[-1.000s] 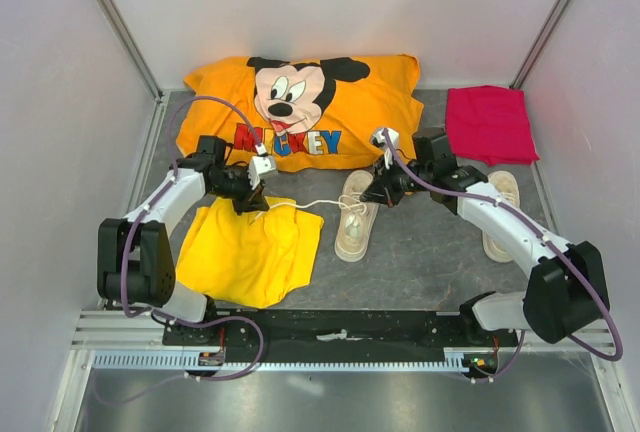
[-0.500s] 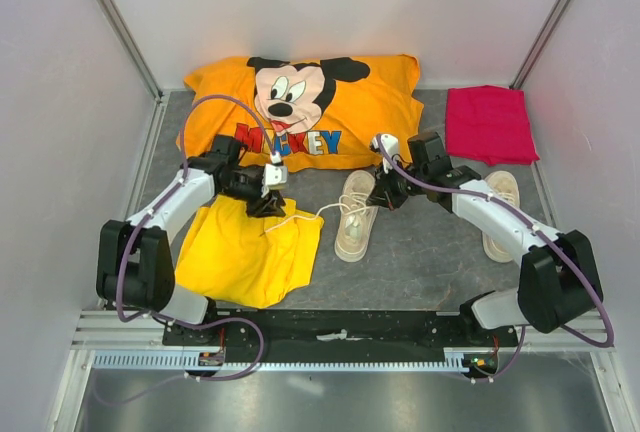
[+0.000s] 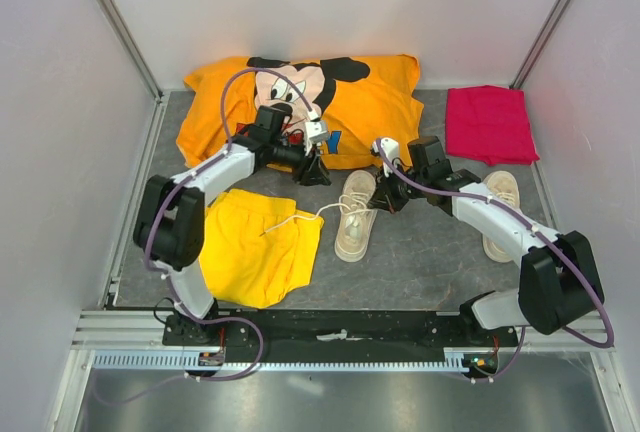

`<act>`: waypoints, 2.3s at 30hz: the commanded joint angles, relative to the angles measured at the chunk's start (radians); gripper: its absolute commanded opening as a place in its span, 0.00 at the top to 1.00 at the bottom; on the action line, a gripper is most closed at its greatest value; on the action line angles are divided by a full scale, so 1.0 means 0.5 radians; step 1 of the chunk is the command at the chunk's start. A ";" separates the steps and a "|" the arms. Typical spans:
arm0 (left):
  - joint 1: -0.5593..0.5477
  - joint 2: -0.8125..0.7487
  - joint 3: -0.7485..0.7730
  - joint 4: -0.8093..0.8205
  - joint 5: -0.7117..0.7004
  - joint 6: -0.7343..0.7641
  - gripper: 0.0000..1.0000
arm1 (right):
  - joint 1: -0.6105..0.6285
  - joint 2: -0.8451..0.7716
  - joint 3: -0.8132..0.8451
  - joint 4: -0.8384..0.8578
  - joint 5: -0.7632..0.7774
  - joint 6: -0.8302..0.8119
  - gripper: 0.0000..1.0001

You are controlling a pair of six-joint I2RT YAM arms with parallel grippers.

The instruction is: Tie the shoes

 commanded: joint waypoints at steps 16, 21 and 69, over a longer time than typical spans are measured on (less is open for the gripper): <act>-0.152 0.513 0.365 -0.314 -0.201 -0.505 0.82 | -0.001 -0.061 -0.004 0.094 0.027 -0.042 1.00; -0.192 0.565 0.396 -0.330 -0.082 -0.502 0.83 | 0.002 -0.043 -0.019 0.106 0.043 -0.051 1.00; -0.294 0.602 0.448 -0.041 0.603 -0.760 0.81 | -0.001 0.120 -0.053 0.450 0.089 0.121 1.00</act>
